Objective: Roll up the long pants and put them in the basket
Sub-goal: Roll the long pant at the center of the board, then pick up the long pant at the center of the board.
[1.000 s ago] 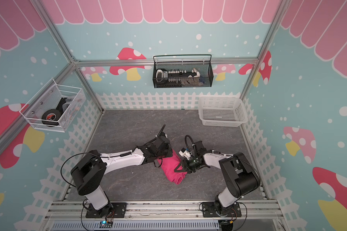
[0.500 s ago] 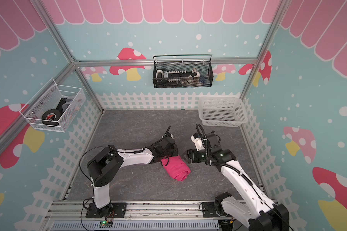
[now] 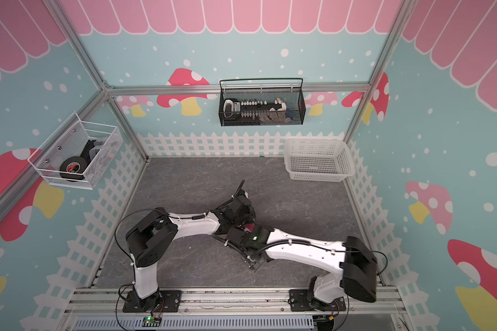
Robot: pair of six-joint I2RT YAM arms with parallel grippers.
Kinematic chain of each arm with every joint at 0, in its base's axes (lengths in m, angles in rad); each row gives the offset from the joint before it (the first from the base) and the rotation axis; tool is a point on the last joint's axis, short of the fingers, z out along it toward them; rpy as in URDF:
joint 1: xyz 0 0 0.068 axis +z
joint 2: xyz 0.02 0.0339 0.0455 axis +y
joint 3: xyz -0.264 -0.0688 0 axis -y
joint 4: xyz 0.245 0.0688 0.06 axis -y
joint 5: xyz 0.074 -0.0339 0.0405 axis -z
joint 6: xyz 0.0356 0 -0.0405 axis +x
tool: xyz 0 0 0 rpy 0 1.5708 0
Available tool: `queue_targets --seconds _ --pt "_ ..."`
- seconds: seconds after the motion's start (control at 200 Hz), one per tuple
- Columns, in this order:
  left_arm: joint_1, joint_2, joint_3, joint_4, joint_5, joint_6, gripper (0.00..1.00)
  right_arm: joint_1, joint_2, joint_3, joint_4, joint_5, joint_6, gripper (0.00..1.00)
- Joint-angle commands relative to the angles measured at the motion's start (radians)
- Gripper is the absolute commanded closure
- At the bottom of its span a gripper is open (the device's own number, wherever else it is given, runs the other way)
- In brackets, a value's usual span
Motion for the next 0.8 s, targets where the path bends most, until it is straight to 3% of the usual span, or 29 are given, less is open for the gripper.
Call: queue_targets --seconds 0.0,0.11,0.28,0.38,0.59,0.795 --pt "0.005 0.066 -0.055 -0.07 0.027 -0.013 0.88 0.049 0.08 0.091 -0.095 0.22 0.009 0.04" --pt "0.01 0.057 -0.06 -0.073 0.031 -0.011 0.88 0.072 0.142 0.152 -0.076 0.228 -0.018 0.03" --pt "0.035 0.059 -0.072 -0.049 0.083 -0.036 0.88 0.078 0.165 0.092 0.086 0.138 -0.041 0.03" --pt "0.067 0.065 -0.094 -0.003 0.149 -0.073 0.88 0.115 0.121 0.056 0.128 0.152 -0.016 0.04" --pt "0.075 0.069 -0.066 -0.039 0.144 -0.05 0.87 0.168 0.016 0.01 0.139 0.178 0.008 0.05" --pt "0.075 0.076 -0.054 -0.033 0.164 -0.069 0.88 0.158 0.153 -0.054 0.215 0.203 -0.015 0.05"
